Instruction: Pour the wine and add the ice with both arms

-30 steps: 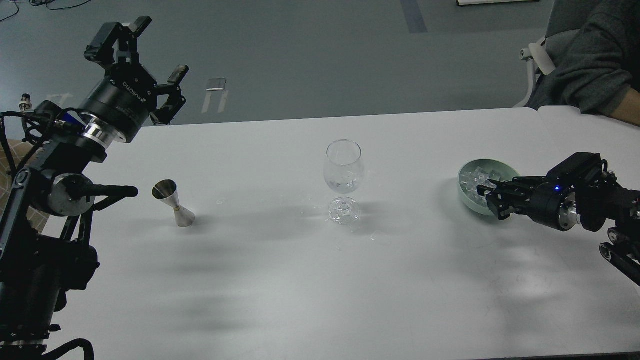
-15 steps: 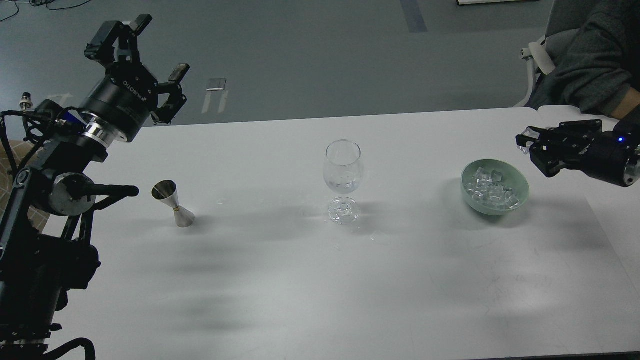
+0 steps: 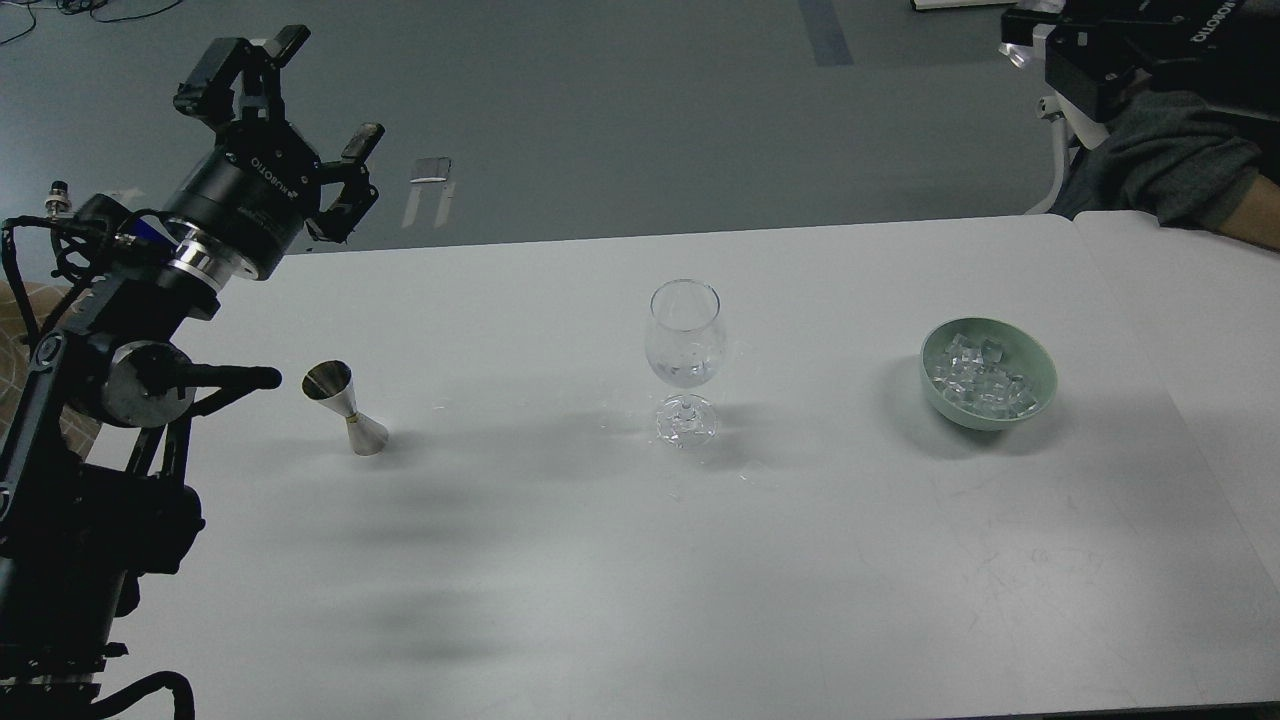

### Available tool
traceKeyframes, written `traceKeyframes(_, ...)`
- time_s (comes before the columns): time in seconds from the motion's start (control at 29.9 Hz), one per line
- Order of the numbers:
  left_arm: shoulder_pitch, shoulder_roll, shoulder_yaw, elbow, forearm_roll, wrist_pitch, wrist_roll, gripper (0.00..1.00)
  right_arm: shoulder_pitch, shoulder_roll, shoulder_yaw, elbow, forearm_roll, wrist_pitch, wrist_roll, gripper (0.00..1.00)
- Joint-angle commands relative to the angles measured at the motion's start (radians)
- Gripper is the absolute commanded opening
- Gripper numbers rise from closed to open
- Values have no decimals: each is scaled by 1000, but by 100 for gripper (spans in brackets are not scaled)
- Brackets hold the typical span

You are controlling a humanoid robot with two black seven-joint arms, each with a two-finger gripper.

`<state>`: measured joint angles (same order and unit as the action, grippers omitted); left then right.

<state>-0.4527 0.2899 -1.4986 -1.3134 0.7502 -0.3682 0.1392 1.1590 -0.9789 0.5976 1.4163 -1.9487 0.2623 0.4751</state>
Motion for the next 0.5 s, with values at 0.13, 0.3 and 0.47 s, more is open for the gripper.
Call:
traceKeyframes(0.13,0,0,1,0,0,0,3,97,198,204,-254,-37,7,26,-3,0)
traceKeyframes(0.3,2,0,1,-1,0,0,3,98,203,287,-317,-46,7,67,-3,0)
traceKeyframes(0.47,0,0,1,-6,0,0,3,98,231,367,-412,-48,5,120,2,0)
